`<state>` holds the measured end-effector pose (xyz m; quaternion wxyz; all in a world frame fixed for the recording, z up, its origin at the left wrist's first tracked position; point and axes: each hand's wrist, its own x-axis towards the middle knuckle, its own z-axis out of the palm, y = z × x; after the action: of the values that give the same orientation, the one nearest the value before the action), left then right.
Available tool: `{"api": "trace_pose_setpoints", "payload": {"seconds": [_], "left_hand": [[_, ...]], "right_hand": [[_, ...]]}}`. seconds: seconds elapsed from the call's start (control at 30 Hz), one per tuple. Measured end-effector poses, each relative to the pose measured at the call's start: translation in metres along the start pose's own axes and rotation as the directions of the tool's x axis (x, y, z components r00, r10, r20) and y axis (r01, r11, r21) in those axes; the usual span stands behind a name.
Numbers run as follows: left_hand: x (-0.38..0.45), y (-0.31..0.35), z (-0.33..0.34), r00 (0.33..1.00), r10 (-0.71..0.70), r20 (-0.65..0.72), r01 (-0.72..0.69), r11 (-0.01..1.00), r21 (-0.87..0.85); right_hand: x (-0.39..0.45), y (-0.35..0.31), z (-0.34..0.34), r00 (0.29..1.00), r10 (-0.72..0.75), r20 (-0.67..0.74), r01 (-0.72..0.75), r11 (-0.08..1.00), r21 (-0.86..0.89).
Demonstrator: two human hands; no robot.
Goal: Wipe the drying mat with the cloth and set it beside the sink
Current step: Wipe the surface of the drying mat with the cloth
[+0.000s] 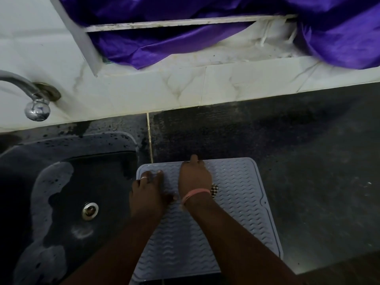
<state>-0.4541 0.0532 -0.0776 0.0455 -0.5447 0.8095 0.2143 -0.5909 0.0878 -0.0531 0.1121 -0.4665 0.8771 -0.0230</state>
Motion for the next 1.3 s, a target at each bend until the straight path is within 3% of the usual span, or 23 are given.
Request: {"api": "trace_pose_setpoints", "payload": {"seconds": [0.1, 0.23, 0.3, 0.47, 0.53, 0.63, 0.7, 0.87, 1.07, 1.2, 1.3], "left_hand": [[0.006, -0.008, -0.002, 0.999, 0.037, 0.02, -0.036, 0.998, -0.045], [0.0, -0.011, -0.001, 0.996, -0.073, -0.054, 0.071, 0.997, -0.033], [-0.001, -0.011, 0.003, 0.991, -0.117, -0.068, 0.112, 0.992, -0.065], [0.004, -0.016, 0.008, 0.983, -0.165, -0.079, 0.155, 0.981, -0.119], [0.004, -0.017, 0.01, 0.97, -0.232, -0.069, 0.213, 0.954, -0.213], [0.006, -0.022, 0.012, 0.978, -0.211, 0.001, 0.208, 0.962, -0.175], [0.007, -0.027, 0.015, 0.982, -0.187, 0.04, 0.191, 0.958, -0.215], [0.007, -0.029, 0.022, 0.984, -0.146, 0.1, 0.173, 0.917, -0.359], [0.011, -0.034, 0.03, 0.985, -0.098, 0.141, 0.141, 0.931, -0.337], [0.013, -0.026, 0.033, 0.977, -0.185, 0.109, 0.209, 0.932, -0.295], [0.013, -0.032, 0.033, 0.983, -0.135, 0.122, 0.168, 0.932, -0.32]], "right_hand": [[0.008, 0.027, -0.009, 1.0, 0.019, 0.015, -0.02, 1.0, 0.02], [0.011, 0.099, -0.021, 0.94, 0.333, -0.075, -0.331, 0.943, 0.046], [0.014, 0.097, -0.015, 0.931, 0.354, -0.086, -0.352, 0.935, 0.047], [0.001, 0.023, 0.007, 0.971, 0.232, -0.064, -0.228, 0.972, 0.059], [-0.002, -0.014, 0.013, 0.989, 0.135, -0.06, -0.13, 0.989, 0.074], [-0.001, -0.056, 0.022, 0.999, -0.045, -0.004, 0.045, 0.995, 0.09], [0.007, -0.052, 0.017, 0.999, -0.034, -0.01, 0.035, 0.992, 0.122], [0.024, 0.01, 0.011, 0.958, 0.264, -0.111, -0.243, 0.954, 0.173], [0.008, -0.038, 0.048, 0.992, 0.074, -0.105, -0.057, 0.986, 0.155], [0.012, -0.075, 0.048, 0.997, -0.041, -0.061, 0.054, 0.975, 0.217], [0.018, -0.09, 0.039, 0.983, -0.172, -0.072, 0.184, 0.95, 0.253]]}}
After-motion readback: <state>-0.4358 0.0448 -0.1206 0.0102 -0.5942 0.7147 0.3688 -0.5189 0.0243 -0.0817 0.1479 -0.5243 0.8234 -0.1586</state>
